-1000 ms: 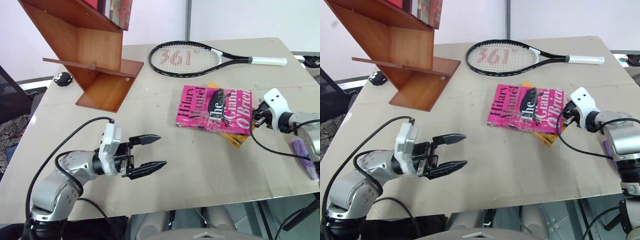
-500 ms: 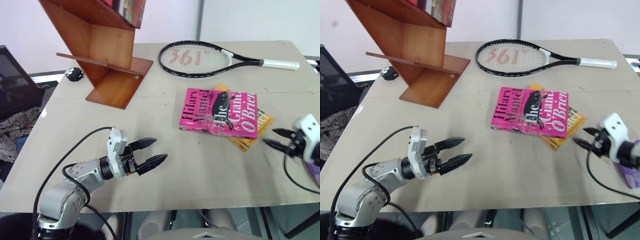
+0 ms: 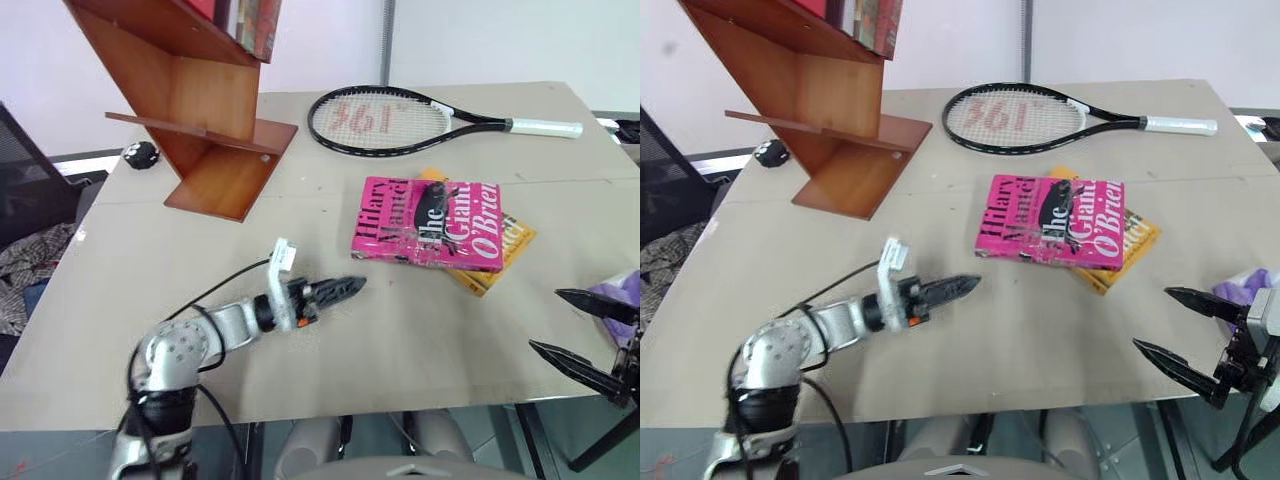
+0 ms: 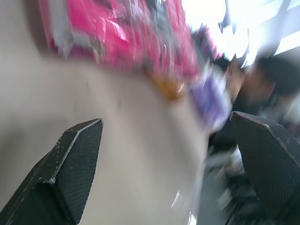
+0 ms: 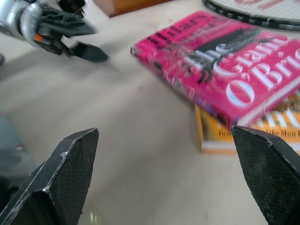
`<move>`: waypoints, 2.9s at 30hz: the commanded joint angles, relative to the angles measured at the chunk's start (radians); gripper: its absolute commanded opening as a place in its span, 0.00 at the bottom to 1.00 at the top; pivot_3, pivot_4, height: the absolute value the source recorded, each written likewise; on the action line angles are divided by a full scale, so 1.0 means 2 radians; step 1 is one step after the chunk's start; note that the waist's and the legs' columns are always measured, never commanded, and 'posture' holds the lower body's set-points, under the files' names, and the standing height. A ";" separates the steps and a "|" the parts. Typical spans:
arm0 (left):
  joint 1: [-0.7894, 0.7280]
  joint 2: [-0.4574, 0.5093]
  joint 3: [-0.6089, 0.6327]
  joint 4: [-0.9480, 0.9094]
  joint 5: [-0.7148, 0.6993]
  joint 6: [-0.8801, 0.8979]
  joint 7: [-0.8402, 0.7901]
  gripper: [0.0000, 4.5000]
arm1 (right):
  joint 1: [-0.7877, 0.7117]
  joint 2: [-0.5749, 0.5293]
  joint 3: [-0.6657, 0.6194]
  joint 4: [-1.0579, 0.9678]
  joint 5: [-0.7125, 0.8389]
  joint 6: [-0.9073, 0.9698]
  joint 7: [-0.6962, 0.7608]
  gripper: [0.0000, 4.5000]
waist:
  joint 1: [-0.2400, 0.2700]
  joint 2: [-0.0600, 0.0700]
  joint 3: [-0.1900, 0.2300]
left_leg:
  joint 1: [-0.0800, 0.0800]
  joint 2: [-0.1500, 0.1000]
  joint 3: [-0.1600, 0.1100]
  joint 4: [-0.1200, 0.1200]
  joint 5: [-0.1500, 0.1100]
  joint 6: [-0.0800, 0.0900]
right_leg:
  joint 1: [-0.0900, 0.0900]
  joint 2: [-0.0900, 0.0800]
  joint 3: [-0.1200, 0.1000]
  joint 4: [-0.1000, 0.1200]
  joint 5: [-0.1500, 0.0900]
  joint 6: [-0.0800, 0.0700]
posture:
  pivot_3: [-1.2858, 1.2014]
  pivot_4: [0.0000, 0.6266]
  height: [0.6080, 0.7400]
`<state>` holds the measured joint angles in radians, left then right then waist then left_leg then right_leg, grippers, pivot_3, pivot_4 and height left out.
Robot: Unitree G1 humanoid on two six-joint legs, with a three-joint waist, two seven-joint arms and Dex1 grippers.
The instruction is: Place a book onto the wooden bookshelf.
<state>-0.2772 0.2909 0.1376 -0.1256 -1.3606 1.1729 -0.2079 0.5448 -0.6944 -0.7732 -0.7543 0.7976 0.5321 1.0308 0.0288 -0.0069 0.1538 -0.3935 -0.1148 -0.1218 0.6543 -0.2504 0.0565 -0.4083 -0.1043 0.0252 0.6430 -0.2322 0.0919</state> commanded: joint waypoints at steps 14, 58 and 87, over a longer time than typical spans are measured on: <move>-0.093 -0.198 -0.001 0.123 -0.166 -0.101 0.394 1.00 | 0.095 0.046 -0.050 -0.064 0.050 -0.037 -0.052 0.99 | 0.015 -0.004 -0.001 | -0.001 0.000 0.000 0.000 0.001 -0.002 | 0.000 0.000 0.001 -0.001 0.000 0.000 | 0.52 0.24 1.00; -0.157 -0.241 0.073 0.268 -0.002 -0.128 0.146 0.02 | 0.023 0.018 0.033 -0.046 -0.004 -0.067 -0.111 1.00 | 0.019 -0.002 -0.005 | -0.001 -0.001 0.001 0.000 0.001 -0.002 | 0.000 0.001 0.000 -0.001 0.000 0.000 | 0.52 0.24 1.00; -0.233 0.080 0.002 0.016 0.162 -0.159 -0.131 0.02 | -0.136 -0.030 0.065 0.037 0.075 -0.063 -0.118 1.00 | 0.003 -0.007 -0.002 | -0.002 -0.001 0.001 0.000 0.001 -0.003 | -0.001 0.002 0.000 0.000 0.000 0.000 | 0.52 0.24 1.00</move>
<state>-0.7026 0.4033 0.2136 0.0141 -1.1668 0.9532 -0.3131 0.3024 -0.7498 -0.6479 -0.6933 0.9552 0.4384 0.7967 0.0344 -0.0209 0.1507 -0.3970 -0.1173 -0.1191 0.6534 -0.2481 0.0514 -0.4109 -0.1008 0.0269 0.6424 -0.2325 0.0920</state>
